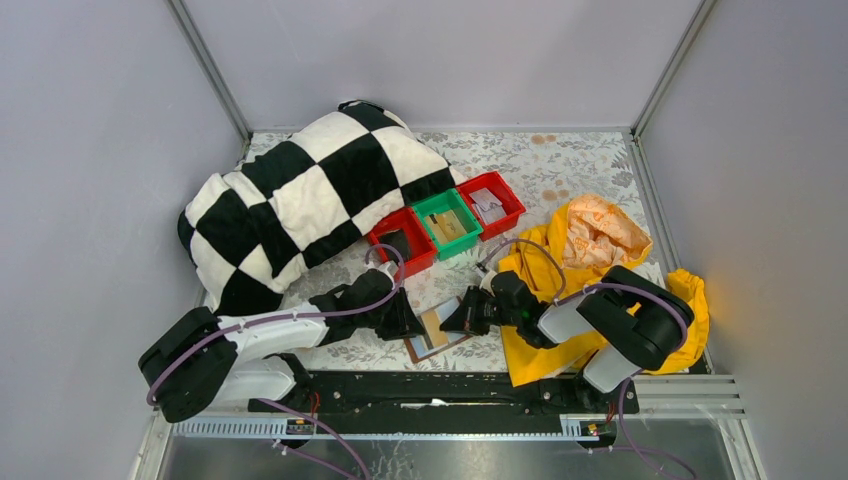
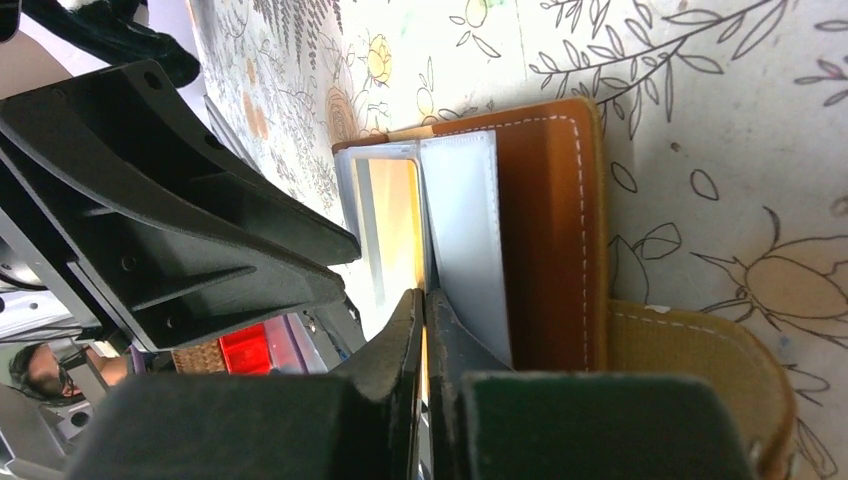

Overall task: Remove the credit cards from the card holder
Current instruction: Remove the credit card from the card holder.

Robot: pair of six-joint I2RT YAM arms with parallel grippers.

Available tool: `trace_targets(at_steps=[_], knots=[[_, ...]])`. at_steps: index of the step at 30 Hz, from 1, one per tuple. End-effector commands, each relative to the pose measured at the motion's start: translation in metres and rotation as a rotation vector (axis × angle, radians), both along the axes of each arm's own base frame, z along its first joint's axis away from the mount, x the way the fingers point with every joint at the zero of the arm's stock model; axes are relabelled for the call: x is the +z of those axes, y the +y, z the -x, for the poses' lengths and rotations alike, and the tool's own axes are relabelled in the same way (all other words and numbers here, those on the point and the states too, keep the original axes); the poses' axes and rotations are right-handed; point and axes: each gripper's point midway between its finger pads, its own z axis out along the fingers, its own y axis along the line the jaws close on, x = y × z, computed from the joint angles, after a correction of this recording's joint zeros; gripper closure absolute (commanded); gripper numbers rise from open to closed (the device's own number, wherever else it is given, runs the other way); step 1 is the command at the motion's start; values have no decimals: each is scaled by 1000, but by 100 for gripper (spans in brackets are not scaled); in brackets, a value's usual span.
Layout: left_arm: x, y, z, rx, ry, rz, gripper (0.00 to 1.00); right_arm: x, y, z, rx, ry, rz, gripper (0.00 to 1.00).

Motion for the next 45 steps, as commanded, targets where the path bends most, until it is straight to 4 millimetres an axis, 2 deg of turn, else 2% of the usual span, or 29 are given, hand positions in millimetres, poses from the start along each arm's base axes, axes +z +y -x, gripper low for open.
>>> trace_targets(at_steps=[1, 3, 4, 6, 10, 14, 22, 26, 30, 31, 33, 36, 37, 41, 45], knots=[[-20, 15, 10, -2, 35, -75, 65, -1, -4, -6, -15, -45, 47, 91], [-21, 16, 11, -3, 37, -79, 65, -2, -4, -5, -6, -47, 51, 79], [-21, 16, 10, -3, 38, -80, 65, -1, -3, -5, 1, -49, 48, 78], [-20, 15, 10, -4, 35, -79, 65, 0, 0, -4, 14, -48, 39, 78], [-20, 14, 9, -10, 34, -80, 65, 4, 5, -3, 41, -54, 15, 89], [-19, 12, 8, -16, 32, -80, 65, 7, 9, -2, 68, -61, 2, 80], [-20, 12, 8, -21, 36, -86, 65, 7, 14, 0, 98, -52, -10, 76], [-21, 11, 8, -24, 38, -89, 65, 5, 15, 0, 103, -43, -10, 77], [-21, 11, 8, -26, 39, -92, 65, 4, 13, -1, 86, -44, -2, 94], [-21, 11, 7, -25, 39, -93, 65, 4, 13, -3, 80, -49, -1, 96], [-22, 12, 8, -25, 41, -96, 65, 4, 11, -3, 73, -50, 6, 96], [-23, 12, 9, -30, 43, -97, 65, 2, 7, -4, 59, -48, 24, 82], [-23, 12, 9, -31, 43, -97, 65, 1, 6, -5, 54, -46, 29, 81], [-24, 12, 9, -31, 44, -99, 65, 0, 4, -6, 41, -46, 32, 82], [-24, 13, 8, -23, 43, -101, 66, 3, -1, -12, -14, -63, 30, 88]])
